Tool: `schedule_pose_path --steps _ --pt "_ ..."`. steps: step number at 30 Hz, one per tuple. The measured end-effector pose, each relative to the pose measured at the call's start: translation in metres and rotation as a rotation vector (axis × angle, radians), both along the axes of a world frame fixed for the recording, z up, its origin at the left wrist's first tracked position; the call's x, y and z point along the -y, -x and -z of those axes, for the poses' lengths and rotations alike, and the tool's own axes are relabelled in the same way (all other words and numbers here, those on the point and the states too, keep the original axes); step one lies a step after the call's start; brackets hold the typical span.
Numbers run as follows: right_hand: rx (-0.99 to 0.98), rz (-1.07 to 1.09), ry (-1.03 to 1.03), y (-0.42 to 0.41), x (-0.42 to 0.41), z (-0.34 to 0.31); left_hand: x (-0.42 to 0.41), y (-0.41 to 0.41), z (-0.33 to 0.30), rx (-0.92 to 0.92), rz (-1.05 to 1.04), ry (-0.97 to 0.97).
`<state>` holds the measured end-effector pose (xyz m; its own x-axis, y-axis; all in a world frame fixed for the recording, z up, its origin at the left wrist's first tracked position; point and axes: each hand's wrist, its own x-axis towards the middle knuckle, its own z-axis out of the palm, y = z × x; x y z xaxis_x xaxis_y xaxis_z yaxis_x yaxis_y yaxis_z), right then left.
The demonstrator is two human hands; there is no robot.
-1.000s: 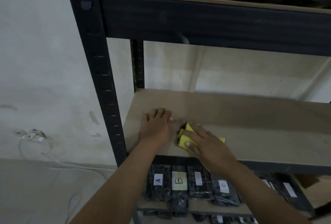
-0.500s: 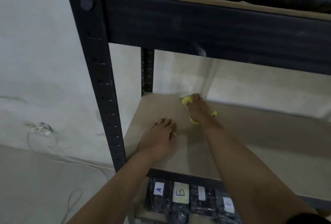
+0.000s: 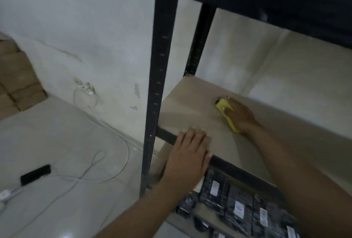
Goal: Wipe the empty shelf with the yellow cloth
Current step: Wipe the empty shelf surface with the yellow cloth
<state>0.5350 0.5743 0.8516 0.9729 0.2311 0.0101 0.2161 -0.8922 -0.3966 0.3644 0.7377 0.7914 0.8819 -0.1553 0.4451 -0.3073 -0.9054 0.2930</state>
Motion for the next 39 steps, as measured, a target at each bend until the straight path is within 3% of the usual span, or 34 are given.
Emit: schedule_pose_path --steps 4,10,13,16,18,23,29,35,37,39 --pt "-0.043 -0.171 0.083 -0.002 -0.047 0.002 0.049 0.038 0.028 -0.157 -0.14 0.375" --pt "-0.067 -0.66 -0.006 0.049 -0.05 0.005 0.117 0.026 0.016 -0.212 -0.291 0.981" --pt "-0.052 -0.637 -0.015 0.041 -0.013 -0.005 0.123 0.023 0.016 -0.293 -0.292 1.179" --pt "-0.062 -0.422 0.069 0.02 -0.016 -0.008 0.121 0.02 0.013 -0.282 -0.268 1.186" --pt "-0.039 -0.394 0.148 0.02 -0.042 -0.005 0.119 0.02 0.015 -0.27 -0.263 1.184" --pt "-0.06 -0.647 0.026 0.052 -0.1 -0.003 0.117 0.026 0.032 -0.238 -0.218 1.105" --pt "-0.205 -0.855 -0.087 0.083 -0.066 -0.005 0.12 0.029 0.03 -0.212 -0.221 1.142" --pt "-0.001 -0.347 0.07 0.005 -0.009 -0.013 0.12 0.027 0.03 -0.242 -0.265 1.012" --pt "0.009 -0.303 0.022 0.007 0.002 -0.004 0.116 0.027 0.029 -0.252 -0.258 1.003" --pt "0.001 -0.4 -0.063 0.03 0.007 0.005 0.106 0.026 0.031 -0.234 -0.302 0.886"
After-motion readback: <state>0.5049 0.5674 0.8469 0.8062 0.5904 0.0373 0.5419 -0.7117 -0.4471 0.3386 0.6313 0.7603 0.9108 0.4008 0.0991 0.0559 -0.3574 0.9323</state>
